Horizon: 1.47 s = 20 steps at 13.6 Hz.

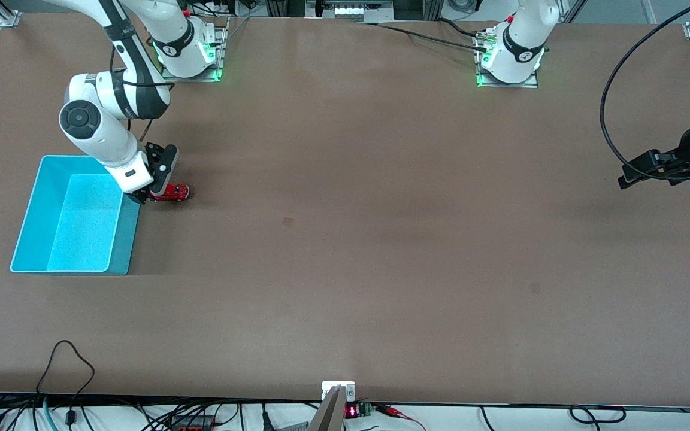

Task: Wind red beetle toy and store in blue box
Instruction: 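Reach the right gripper to the red car and grasp it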

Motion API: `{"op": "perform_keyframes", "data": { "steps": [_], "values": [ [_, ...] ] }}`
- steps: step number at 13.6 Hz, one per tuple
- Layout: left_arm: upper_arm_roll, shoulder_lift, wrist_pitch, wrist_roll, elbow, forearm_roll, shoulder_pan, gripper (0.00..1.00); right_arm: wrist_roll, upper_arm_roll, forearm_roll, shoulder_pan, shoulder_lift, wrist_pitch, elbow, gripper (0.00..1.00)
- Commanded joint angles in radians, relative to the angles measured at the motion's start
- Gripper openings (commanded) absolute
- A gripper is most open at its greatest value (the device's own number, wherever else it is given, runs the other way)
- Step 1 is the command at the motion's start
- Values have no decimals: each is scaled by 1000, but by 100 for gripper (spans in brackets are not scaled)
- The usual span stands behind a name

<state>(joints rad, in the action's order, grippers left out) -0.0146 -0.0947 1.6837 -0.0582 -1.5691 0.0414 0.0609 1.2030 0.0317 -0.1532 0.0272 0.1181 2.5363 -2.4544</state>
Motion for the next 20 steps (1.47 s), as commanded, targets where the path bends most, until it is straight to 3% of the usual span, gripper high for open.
{"op": "perform_keyframes", "data": {
  "steps": [1,10,11,12,14,16,20],
  "values": [
    [2,12,7,0,-12,2,-7,100,125,17,-16,-44,0,91,-57,100],
    [4,13,-16,6,23,-11,-6,100,144,17,-16,-38,115,260,-80,100],
    [4,13,-21,6,21,-12,-6,100,144,17,-16,-38,120,266,-80,94],
    [4,12,-33,8,23,-11,-6,100,144,17,-16,-38,120,266,-80,73],
    [4,13,-65,11,24,-27,-6,100,142,17,-16,-36,115,260,-78,16],
    [2,4,-67,26,24,-52,-7,100,126,19,-17,-24,109,260,-74,5],
    [2,7,-88,31,21,-51,-6,100,6,30,-8,-24,42,205,-19,5]
  ]
}}
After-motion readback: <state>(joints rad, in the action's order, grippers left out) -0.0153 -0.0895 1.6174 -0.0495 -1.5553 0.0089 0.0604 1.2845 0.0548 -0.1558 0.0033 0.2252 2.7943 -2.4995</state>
